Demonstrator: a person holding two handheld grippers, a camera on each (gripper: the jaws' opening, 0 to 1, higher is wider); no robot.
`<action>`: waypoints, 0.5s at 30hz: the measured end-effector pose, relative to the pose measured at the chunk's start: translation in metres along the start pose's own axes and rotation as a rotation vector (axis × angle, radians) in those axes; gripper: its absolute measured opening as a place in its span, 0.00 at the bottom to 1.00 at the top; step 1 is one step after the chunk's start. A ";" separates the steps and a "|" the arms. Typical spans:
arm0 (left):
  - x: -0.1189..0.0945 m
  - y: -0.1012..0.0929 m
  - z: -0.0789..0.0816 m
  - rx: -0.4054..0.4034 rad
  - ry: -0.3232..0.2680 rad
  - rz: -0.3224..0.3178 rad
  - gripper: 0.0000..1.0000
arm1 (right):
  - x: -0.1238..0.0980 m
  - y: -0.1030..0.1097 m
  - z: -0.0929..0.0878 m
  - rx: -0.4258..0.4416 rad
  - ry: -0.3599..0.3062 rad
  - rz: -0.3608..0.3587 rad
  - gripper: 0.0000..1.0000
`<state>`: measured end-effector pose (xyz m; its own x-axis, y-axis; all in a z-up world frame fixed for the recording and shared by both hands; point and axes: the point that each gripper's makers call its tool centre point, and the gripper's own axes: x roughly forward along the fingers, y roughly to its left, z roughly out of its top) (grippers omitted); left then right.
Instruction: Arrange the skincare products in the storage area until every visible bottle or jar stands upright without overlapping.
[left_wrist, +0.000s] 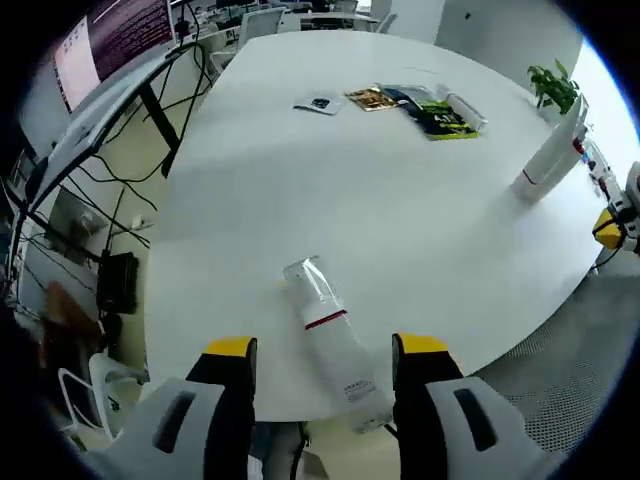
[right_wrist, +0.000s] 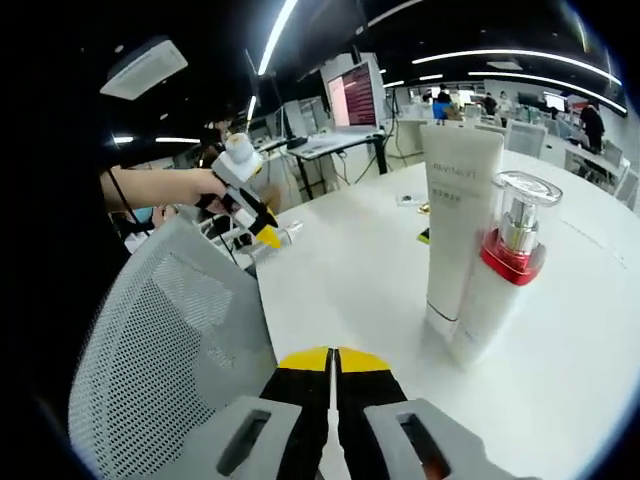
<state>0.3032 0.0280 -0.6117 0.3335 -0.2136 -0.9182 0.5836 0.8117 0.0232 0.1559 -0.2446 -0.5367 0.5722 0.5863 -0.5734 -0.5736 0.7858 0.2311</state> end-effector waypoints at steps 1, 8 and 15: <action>-0.001 0.000 0.000 0.023 0.007 0.004 0.48 | 0.000 0.000 0.000 -0.002 0.001 -0.001 0.00; 0.006 -0.003 -0.006 0.027 0.016 -0.016 0.25 | 0.000 -0.001 -0.003 -0.003 0.013 -0.004 0.00; 0.012 -0.001 0.000 -0.002 -0.016 -0.091 0.23 | 0.001 0.000 -0.005 -0.006 0.020 -0.006 0.00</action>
<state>0.3069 0.0243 -0.6229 0.2907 -0.2953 -0.9101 0.6103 0.7898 -0.0613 0.1533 -0.2450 -0.5413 0.5639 0.5772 -0.5907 -0.5734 0.7884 0.2230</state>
